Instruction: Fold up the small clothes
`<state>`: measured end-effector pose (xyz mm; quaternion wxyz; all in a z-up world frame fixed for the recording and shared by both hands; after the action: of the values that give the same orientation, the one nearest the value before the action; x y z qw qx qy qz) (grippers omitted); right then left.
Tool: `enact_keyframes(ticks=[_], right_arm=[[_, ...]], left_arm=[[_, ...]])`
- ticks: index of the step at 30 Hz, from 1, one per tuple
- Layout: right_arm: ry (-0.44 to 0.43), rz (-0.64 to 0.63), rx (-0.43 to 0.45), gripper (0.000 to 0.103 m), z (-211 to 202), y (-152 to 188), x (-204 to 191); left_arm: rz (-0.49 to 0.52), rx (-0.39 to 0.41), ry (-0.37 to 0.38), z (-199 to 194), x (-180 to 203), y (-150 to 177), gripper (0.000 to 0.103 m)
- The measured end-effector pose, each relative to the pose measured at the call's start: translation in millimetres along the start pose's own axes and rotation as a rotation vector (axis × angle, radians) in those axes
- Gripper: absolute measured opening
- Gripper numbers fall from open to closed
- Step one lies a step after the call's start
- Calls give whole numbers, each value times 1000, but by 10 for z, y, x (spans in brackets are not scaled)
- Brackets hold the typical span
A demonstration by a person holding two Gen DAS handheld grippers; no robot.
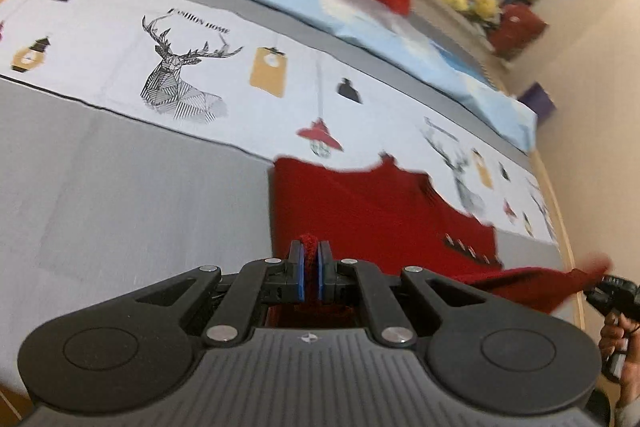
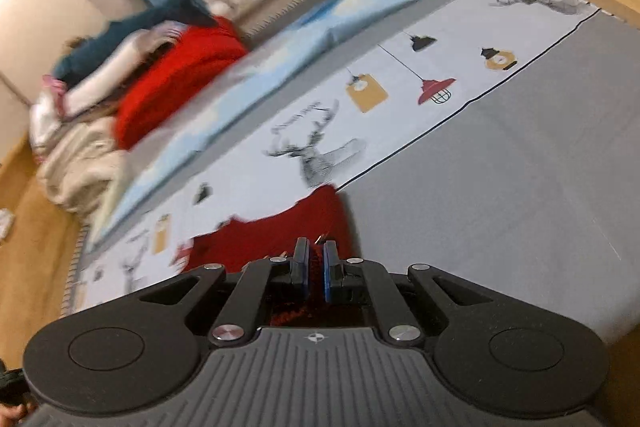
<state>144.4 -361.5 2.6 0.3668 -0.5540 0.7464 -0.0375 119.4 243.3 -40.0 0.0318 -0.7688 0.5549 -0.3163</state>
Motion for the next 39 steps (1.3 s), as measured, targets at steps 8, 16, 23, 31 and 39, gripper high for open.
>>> enact_keyframes(ticks=[8, 16, 23, 31, 39], right_arm=[[129, 41, -13, 30, 948, -182, 325], [97, 53, -201, 46, 1477, 64, 354], [98, 39, -249, 50, 1664, 107, 345], [35, 3, -254, 12, 1607, 107, 309], [-54, -108, 32, 10, 1016, -138, -10]], left_arm=[[-265, -29, 1, 554, -529, -63, 34], [-246, -162, -74, 1028, -587, -50, 58], [-235, -239, -110, 1284, -577, 36, 58], [-132, -202, -109, 1211, -428, 3, 7], [-33, 97, -59, 601, -196, -223, 5]])
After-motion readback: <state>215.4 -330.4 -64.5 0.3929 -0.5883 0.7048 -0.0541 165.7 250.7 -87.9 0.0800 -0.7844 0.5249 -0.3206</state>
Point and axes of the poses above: each gripper's, at about its wrist camera, not at the fingertips, and z roughly the way its jaws point, x to its right, y to its underside, the point moved 5 cm from there along z, roughly the way its jaws point, and after that the axes turned 6 degrees about -x, right-handed, at the moved point
